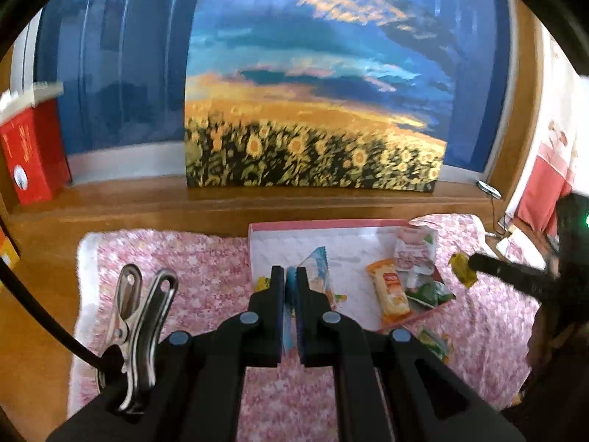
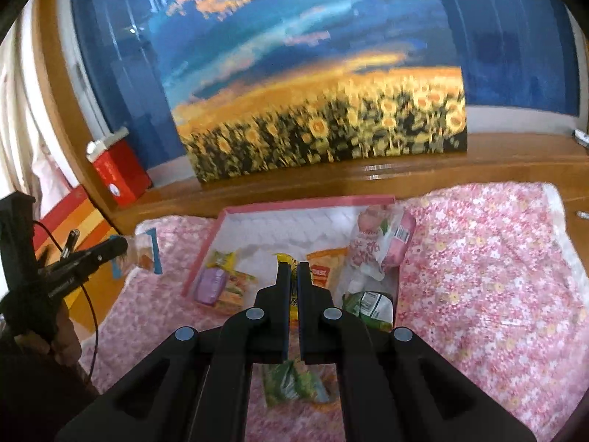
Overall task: Organize snacks
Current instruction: 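Carry the yellow and blue sticks into the pink tray and release both, then withdraw both open tools from the tray toward the remaining snacks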
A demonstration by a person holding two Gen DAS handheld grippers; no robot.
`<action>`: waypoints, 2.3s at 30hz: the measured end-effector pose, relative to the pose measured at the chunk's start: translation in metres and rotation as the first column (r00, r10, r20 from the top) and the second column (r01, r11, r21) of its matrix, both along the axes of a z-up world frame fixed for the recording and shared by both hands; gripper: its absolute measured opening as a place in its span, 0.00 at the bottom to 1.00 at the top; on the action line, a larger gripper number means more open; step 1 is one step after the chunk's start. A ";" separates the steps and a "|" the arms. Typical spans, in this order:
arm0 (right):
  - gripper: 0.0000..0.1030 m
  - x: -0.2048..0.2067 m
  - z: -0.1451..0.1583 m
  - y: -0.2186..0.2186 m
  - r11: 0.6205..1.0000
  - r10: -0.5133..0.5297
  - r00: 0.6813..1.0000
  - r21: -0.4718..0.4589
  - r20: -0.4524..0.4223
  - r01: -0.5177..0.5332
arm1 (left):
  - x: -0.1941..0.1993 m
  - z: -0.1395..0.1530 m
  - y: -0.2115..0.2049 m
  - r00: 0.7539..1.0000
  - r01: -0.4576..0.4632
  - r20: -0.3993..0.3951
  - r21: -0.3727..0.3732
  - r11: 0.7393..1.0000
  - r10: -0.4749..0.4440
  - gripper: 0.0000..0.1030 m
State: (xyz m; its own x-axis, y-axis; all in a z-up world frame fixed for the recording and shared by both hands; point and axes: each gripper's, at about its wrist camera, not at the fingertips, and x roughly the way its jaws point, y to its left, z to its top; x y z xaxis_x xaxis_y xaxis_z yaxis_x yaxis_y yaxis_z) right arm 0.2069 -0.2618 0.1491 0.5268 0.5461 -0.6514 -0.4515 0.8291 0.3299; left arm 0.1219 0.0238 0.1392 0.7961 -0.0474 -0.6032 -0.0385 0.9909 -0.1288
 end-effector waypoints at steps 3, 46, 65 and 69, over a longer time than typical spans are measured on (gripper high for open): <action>0.04 0.018 -0.015 0.003 1.000 -0.012 0.997 0.006 -0.073 0.012 | 0.019 -0.010 0.003 0.999 -0.010 -0.031 -0.014 1.000 0.010 0.05; 0.27 0.020 0.010 0.018 0.984 -0.010 0.998 -0.175 0.057 0.019 | 0.022 -0.044 0.007 0.985 -0.071 -0.162 -0.092 0.993 0.056 0.57; 0.27 -0.060 0.019 -0.007 0.998 0.001 0.999 -0.070 0.046 0.003 | -0.061 -0.029 -0.028 0.994 0.020 -0.110 -0.063 0.998 -0.026 0.57; 0.27 -0.074 0.009 -0.012 0.997 -0.008 1.000 -0.072 -0.003 0.008 | -0.078 -0.037 -0.034 0.988 0.028 -0.149 -0.063 0.998 -0.037 0.57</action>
